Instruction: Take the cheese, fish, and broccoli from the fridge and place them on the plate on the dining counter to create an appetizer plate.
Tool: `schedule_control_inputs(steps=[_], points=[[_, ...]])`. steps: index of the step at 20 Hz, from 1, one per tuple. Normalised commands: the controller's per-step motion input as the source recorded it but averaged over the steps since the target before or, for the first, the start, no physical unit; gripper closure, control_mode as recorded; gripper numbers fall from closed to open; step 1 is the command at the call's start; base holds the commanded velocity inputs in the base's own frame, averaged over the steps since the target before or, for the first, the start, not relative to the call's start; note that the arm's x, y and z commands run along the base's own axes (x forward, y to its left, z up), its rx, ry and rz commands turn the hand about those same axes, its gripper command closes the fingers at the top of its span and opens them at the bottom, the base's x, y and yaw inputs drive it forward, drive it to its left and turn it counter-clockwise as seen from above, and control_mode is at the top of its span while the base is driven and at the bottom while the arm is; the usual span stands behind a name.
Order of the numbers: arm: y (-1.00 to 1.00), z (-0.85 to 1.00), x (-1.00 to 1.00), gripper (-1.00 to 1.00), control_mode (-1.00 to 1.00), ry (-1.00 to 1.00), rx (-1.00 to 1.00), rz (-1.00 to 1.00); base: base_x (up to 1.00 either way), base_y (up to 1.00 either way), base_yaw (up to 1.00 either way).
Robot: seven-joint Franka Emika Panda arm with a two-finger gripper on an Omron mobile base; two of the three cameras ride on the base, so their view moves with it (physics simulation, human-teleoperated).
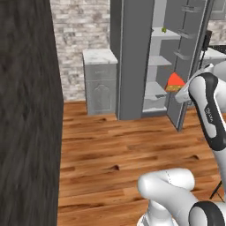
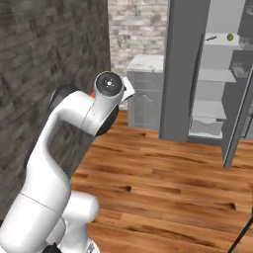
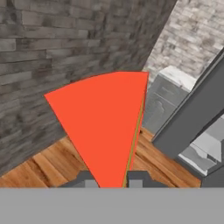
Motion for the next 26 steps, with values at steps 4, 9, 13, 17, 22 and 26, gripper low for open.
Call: schedule_control_inputs(steps=[4, 9, 13, 17, 22, 26], points=[[0.00, 0.00, 0.00, 1.00, 1.00, 0.00, 0.00, 0.00, -1.00, -0.26, -0.05], [0.00, 0.00, 0.00, 1.00, 1.00, 0.00, 0.00, 0.00, -0.56, -0.66, 0.00], [0.00, 0.00, 0.00, 1.00, 1.00, 0.00, 0.00, 0.00, -0.16, -0.67, -0.02], [0.00, 0.00, 0.00, 1.00, 1.00, 0.00, 0.00, 0.00, -0.24, -0.81, -0.01], [0.00, 0.00, 0.00, 1.00, 1.00, 0.00, 0.00, 0.00, -0.81, -0.71, -0.01], [0.00, 0.00, 0.00, 1.00, 1.00, 0.00, 0.00, 0.00, -1.00, -0.28, 0.00]])
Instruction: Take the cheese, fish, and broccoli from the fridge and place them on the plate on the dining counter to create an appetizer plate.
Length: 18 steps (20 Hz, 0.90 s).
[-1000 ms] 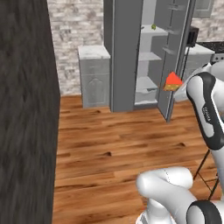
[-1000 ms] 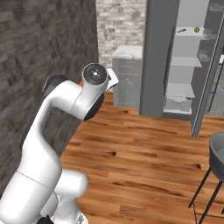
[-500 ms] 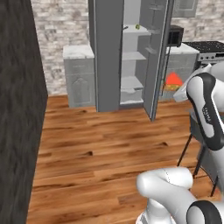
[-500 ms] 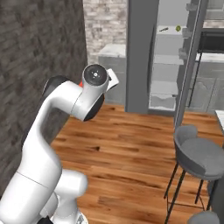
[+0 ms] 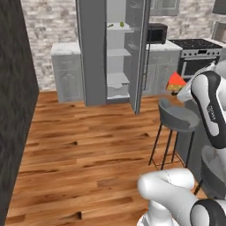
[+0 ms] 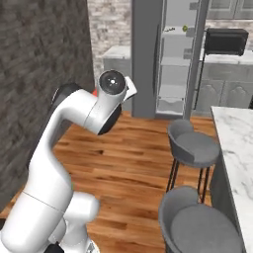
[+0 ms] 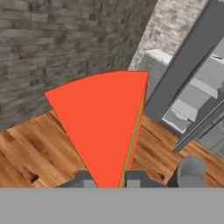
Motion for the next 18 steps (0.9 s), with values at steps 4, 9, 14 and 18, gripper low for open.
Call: schedule_control_inputs(steps=[4, 9, 14, 18], points=[[0.00, 0.00, 0.00, 1.00, 1.00, 0.00, 0.00, 0.00, -1.00, -0.26, 0.00], [0.00, 0.00, 0.00, 1.00, 1.00, 0.00, 0.00, 0.00, -0.66, -0.60, -0.05], [0.00, 0.00, 0.00, 1.00, 1.00, 0.00, 0.00, 0.00, -0.08, -0.66, -0.09], [0.00, 0.00, 0.00, 1.00, 1.00, 0.00, 0.00, 0.00, 0.00, -0.65, -0.10]])
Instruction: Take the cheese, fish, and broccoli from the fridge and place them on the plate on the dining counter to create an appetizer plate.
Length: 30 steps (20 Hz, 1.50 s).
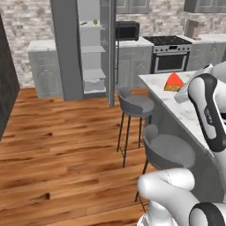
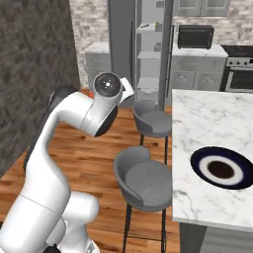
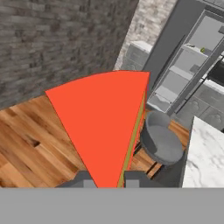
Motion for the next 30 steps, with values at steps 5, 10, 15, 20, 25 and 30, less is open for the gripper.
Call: schedule_control_inputs(steps=[5, 10, 15, 20, 25, 30], points=[[0.00, 0.00, 0.00, 1.00, 1.00, 0.00, 0.00, 0.00, 0.01, -0.51, -0.11], [0.00, 0.00, 0.00, 1.00, 1.00, 0.00, 0.00, 0.00, 0.32, -0.06, -0.11], [0.00, 0.00, 0.00, 1.00, 1.00, 0.00, 0.00, 0.00, 0.58, 0.09, -0.11], [0.00, 0.00, 0.00, 1.00, 1.00, 0.00, 0.00, 0.00, 0.61, 0.00, -0.17], [0.00, 0.00, 0.00, 1.00, 1.00, 0.00, 0.00, 0.00, 0.48, 0.00, -0.22], [0.00, 0.00, 0.00, 1.00, 1.00, 0.00, 0.00, 0.00, 0.42, 0.00, -0.25]])
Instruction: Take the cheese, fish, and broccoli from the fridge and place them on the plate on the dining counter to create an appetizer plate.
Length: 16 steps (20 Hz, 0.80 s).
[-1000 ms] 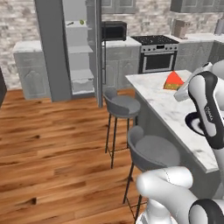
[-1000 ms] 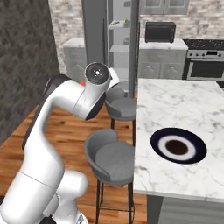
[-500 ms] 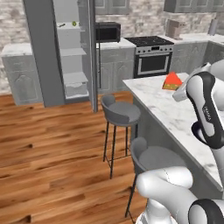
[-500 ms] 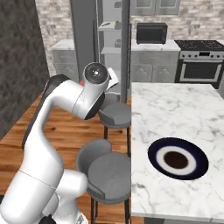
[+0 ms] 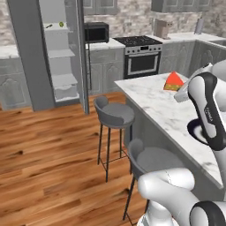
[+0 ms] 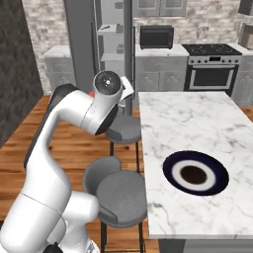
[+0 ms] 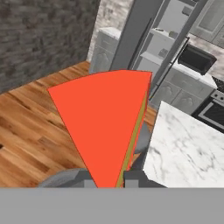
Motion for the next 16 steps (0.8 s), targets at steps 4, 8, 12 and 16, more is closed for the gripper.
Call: schedule_control_inputs(steps=[4, 8, 12, 16], points=[[0.00, 0.00, 0.00, 1.00, 1.00, 0.00, 0.00, 0.00, 0.31, -0.05, -0.21], [0.00, 0.00, 0.00, 1.00, 1.00, 0.00, 0.00, 0.00, 0.05, -0.16, -0.20], [-0.19, -0.08, 0.00, 1.00, -1.00, -0.08, 0.00, -0.15, 0.00, -0.05, -0.05], [-0.45, -0.19, 0.00, 1.00, -1.00, -0.06, 0.00, -0.20, 0.00, 0.00, 0.00]])
